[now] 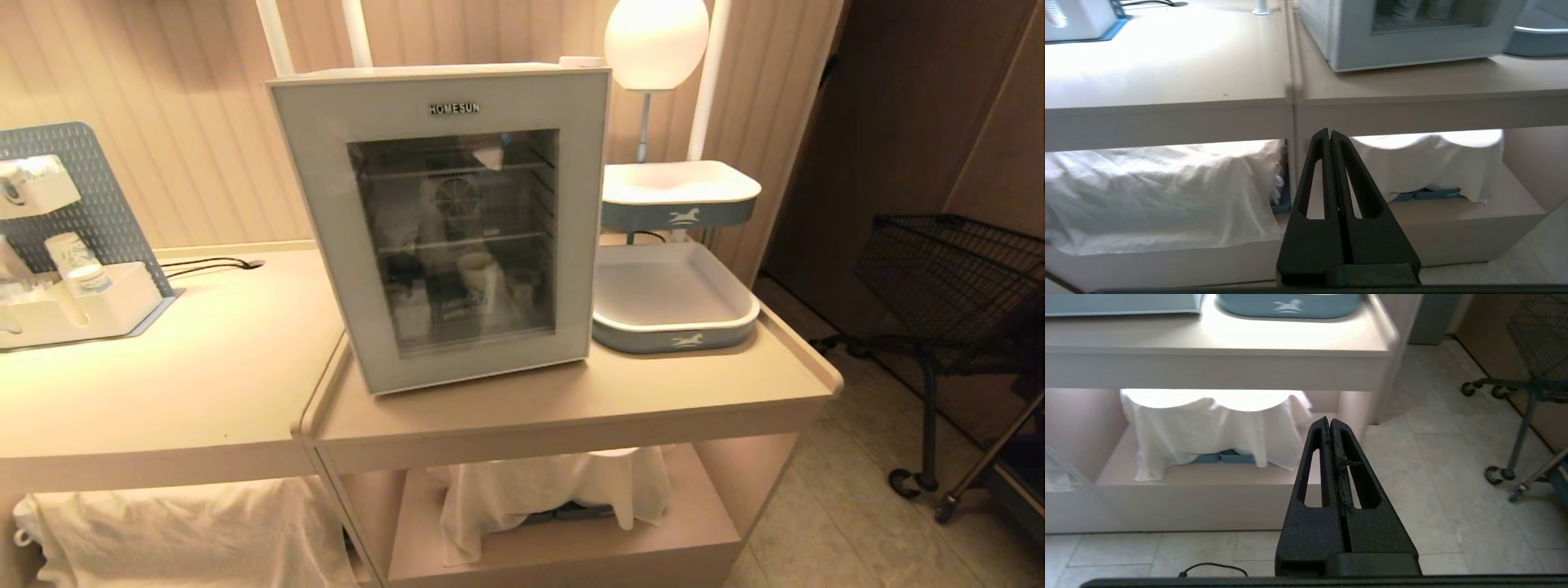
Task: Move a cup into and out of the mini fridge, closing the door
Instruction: Open the freezer door
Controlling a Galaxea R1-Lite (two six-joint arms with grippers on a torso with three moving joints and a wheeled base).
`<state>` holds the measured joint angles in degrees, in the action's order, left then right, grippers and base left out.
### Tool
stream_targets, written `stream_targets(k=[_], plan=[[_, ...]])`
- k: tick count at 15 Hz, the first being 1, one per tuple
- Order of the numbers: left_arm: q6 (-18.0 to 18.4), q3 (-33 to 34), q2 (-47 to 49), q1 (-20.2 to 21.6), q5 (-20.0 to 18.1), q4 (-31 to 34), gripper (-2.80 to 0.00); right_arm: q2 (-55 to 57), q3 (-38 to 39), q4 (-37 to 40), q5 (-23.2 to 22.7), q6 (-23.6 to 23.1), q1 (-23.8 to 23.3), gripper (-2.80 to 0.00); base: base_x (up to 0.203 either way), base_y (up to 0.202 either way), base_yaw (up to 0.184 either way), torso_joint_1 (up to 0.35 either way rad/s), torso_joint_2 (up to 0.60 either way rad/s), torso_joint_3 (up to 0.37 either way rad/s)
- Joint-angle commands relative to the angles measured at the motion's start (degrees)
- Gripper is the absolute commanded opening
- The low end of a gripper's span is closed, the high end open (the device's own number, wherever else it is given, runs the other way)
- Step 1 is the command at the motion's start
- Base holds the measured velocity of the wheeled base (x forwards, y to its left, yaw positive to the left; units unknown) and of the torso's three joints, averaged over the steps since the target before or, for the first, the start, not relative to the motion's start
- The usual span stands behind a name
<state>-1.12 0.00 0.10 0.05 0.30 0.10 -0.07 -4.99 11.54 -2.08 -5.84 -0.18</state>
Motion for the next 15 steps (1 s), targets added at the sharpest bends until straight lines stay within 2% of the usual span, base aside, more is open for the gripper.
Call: stream_targets(k=[1,7,11,15], plan=[[-0.02,0.09,-0.01,-0.04,0.05,-0.01,-2.8,0.16,-0.02,0.06,-0.02,-0.05,0.01,-2.8,0.0,0.189,-0.001,0.006,0.0,0.001],[-0.02,0.09,-0.01,0.04,0.05,-0.01,-2.8,0.16,-0.02,0.06,-0.02,-0.05,0.01,-2.8,0.0,0.18,0.001,0.004,0.0,0.002],[-0.02,0.09,-0.01,0.04,0.05,-0.01,-2.8,0.16,-0.02,0.06,-0.02,-0.05,0.01,-2.8,0.0,0.019,0.0,0.0,0.0,0.002],[-0.02,0.09,-0.01,-0.05,0.05,-0.01,-2.8,0.16,-0.02,0.06,-0.02,-0.05,0.01,-2.8,0.167,-0.003,0.002,0.005,0.0,0.002]])
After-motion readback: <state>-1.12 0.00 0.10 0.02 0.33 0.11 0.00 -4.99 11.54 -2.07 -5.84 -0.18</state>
